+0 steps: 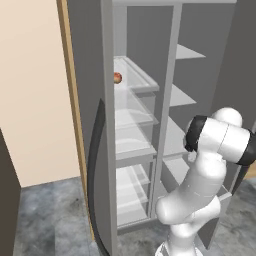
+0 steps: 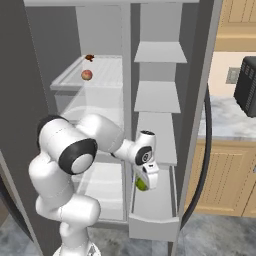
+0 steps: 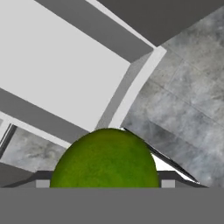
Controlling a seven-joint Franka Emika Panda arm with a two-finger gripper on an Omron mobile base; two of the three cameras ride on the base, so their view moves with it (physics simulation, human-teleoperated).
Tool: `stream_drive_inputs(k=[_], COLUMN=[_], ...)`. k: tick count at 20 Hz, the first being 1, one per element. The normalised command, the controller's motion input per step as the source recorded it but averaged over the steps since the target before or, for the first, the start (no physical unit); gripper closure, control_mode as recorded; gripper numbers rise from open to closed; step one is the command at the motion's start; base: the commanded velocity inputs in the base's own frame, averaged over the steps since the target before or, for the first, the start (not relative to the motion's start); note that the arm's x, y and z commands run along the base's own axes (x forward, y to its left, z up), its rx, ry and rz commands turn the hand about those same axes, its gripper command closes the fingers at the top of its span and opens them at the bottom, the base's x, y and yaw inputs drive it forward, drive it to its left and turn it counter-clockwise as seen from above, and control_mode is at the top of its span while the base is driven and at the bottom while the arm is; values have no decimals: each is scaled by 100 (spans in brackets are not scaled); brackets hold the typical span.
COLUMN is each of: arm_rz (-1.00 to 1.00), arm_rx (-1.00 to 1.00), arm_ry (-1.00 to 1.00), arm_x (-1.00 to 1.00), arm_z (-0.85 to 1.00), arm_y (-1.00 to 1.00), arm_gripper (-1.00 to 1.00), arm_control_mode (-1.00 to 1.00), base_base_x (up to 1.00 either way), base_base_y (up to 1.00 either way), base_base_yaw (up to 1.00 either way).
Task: Take the peach and lime from the fridge shelf and place them in the freezer drawer to begin freezing them.
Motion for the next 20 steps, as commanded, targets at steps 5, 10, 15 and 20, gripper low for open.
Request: stream_drive_inputs(k=[5,10,15,20], arm_rz=[-2,-2,-2,-2], arm_rx=[0,0,0,0], arm_ry=[0,0,0,0], arm_x=[39,37,29,28], arm_z=[-50,-51,-27,-62], arm_y=[-27,-17,-2,-1], arm_gripper=[100,100,100,100], arm_control_mode=[-100,-100,-100,-100], base_base_x=[0,0,0,0], base_base_y=[0,0,0,0], base_base_yaw=[0,0,0,0])
